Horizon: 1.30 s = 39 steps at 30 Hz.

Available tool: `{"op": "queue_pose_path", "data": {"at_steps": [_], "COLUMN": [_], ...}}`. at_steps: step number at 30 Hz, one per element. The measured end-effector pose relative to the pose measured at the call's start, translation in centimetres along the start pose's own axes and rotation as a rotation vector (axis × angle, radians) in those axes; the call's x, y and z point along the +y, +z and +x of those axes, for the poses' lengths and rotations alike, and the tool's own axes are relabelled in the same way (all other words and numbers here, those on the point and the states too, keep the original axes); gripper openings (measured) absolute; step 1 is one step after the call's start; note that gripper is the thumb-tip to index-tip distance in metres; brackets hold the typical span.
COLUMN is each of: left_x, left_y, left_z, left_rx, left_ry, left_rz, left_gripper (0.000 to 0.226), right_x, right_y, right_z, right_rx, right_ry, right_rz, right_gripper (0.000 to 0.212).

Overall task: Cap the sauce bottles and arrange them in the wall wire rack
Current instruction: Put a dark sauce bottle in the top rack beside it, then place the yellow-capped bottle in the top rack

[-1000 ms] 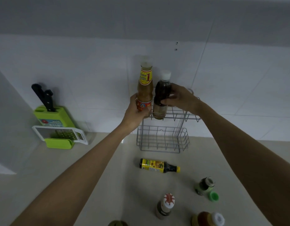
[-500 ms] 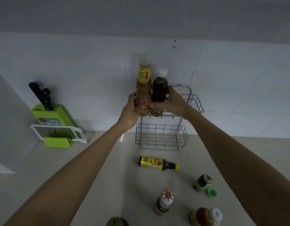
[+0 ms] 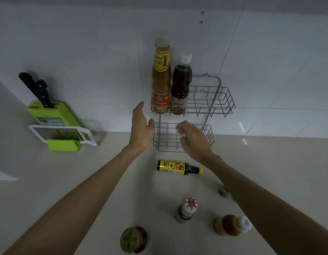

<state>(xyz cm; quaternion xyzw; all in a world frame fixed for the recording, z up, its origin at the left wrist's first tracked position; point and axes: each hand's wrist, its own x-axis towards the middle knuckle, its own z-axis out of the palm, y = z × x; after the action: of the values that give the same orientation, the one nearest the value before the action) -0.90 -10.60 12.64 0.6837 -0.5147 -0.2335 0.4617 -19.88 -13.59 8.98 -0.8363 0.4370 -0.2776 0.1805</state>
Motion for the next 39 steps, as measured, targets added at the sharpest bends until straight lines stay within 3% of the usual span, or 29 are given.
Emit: {"op": "queue_pose_path", "data": {"at_steps": [2, 3, 4, 6, 9, 13, 16, 19, 21, 25, 27, 31, 33, 35, 37, 39], "left_x": [-2.6, -3.9, -5.2, -7.2, -8.7, -9.5, -9.2, -7.8, -6.0, -2.0, 0.0, 1.9, 2.1, 2.4, 3.1, 4.0], "left_y": [0.6, 0.9, 1.2, 1.7, 2.5, 3.6, 4.3, 4.4, 3.8, 1.4, 0.3, -1.7, -2.9, -3.8, -4.1, -3.8], "left_z": [-1.8, -2.7, -3.5, -4.9, -6.2, -6.6, -6.9, -7.3, -7.3, -6.2, -5.5, -4.0, -2.6, -1.0, 0.5, 1.8], "left_rx": [-0.03, -0.114, -0.221, -0.419, -0.581, -0.769, -0.784, -0.77, -0.789, -0.834, -0.89, -0.939, -0.82, -0.572, -0.373, -0.314], "left_ry": [-0.037, -0.053, -0.061, -0.057, -0.02, 0.032, 0.139, 0.041, -0.055, -0.026, -0.043, -0.044, 0.002, -0.01, -0.068, -0.103], "left_rz": [0.103, 0.154, 0.204, 0.281, 0.336, 0.501, 0.585, 0.238, -0.028, -0.298, -0.339, -0.103, 0.138, 0.26, 0.149, -0.038], "left_gripper": [0.059, 0.058, 0.057, 0.055, 0.06, 0.083, 0.07, 0.03, 0.024, 0.048, 0.042, 0.041, 0.047, 0.056, 0.082, 0.109], "right_x": [2.3, 3.2, 3.9, 4.6, 5.0, 4.4, 2.4, 0.2, -0.5, -1.0, -1.4, -2.9, -3.2, -3.2, -3.1, -3.0], "right_y": [2.3, 3.3, 4.2, 5.6, 6.3, 3.9, 0.3, -3.6, -5.9, -8.0, -8.2, -10.0, -11.9, -13.8, -15.1, -15.4], "right_z": [-2.5, -3.5, -4.4, -5.6, -5.6, -3.5, -0.8, 1.3, 1.9, 0.6, -0.2, 0.3, 1.3, 2.5, 3.9, 5.1], "right_rx": [-0.608, -0.773, -0.829, -0.781, -0.701, -0.734, -0.685, -0.614, -0.498, -0.433, -0.398, -0.185, 0.001, 0.208, 0.393, 0.494], "right_ry": [0.099, 0.161, 0.221, 0.284, 0.227, 0.119, 0.156, 0.316, 0.355, 0.296, 0.225, 0.169, 0.159, 0.136, 0.095, 0.058], "right_rz": [-0.139, -0.194, -0.235, -0.315, -0.46, -0.306, -0.135, 0.164, 0.32, 0.785, 0.932, 0.97, 0.929, 0.886, 0.791, 0.69], "right_gripper": [0.04, 0.049, 0.057, 0.065, 0.055, 0.037, 0.037, 0.053, 0.058, 0.041, 0.042, 0.041, 0.043, 0.045, 0.045, 0.047]}}
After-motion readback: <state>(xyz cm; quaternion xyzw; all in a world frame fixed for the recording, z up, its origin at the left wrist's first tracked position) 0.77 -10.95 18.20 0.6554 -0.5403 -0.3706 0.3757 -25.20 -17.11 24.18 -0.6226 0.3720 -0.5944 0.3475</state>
